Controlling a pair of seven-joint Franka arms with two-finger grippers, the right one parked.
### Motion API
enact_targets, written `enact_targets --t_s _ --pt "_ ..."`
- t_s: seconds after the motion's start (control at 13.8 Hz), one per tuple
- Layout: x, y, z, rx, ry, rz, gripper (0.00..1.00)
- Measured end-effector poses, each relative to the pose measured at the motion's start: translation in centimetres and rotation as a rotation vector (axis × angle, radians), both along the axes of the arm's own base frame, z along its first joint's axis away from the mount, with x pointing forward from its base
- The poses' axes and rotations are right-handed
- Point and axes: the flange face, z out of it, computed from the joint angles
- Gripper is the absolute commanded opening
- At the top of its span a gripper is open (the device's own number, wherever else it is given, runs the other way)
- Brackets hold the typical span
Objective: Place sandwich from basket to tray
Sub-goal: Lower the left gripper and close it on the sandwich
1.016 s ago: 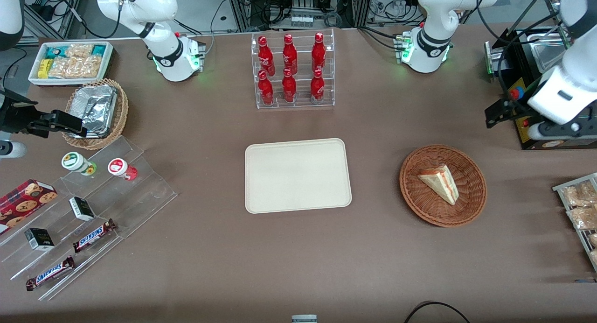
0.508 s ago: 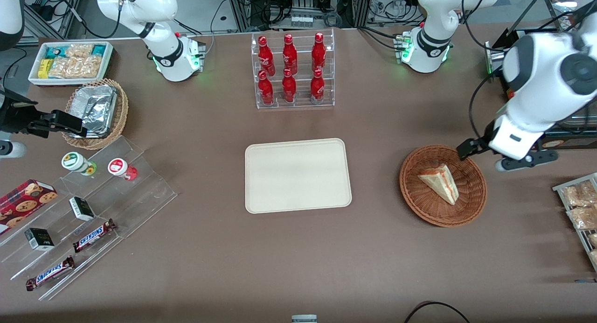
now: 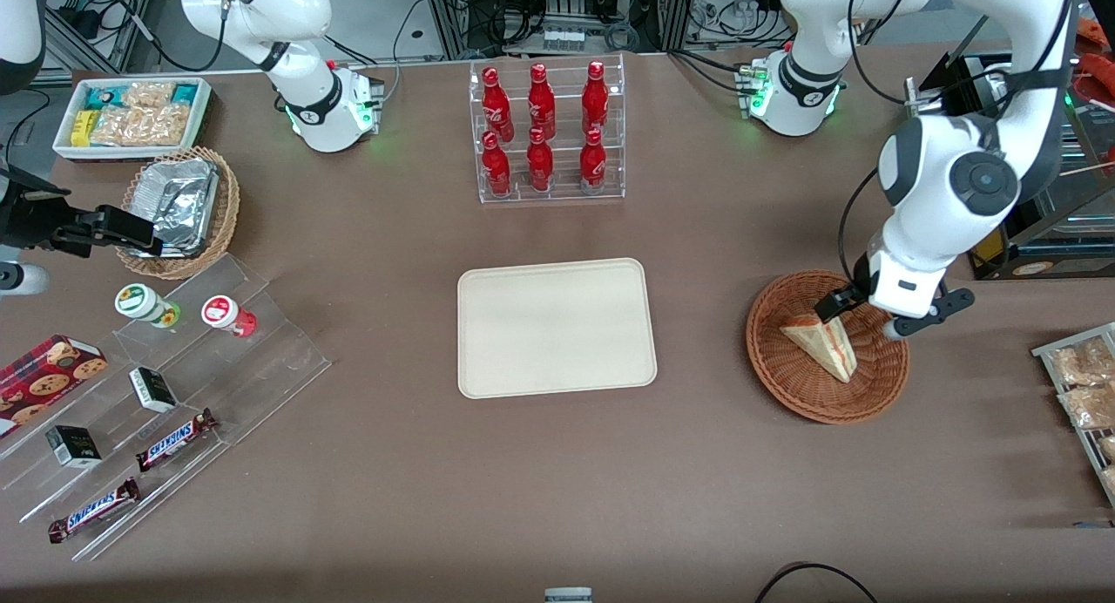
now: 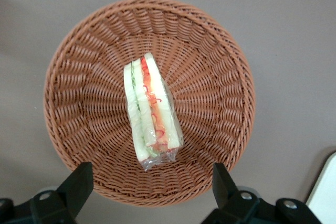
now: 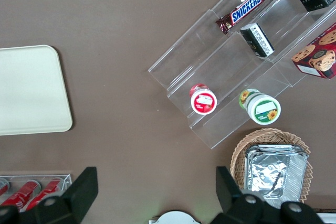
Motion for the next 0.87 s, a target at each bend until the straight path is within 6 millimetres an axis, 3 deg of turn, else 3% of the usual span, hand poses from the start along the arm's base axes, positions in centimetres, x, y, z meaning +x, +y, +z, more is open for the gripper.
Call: enact_targets --t_s 0.87 --pt "-0.1 0.4 -8.1 -0.009 0.027 0.059 1.00"
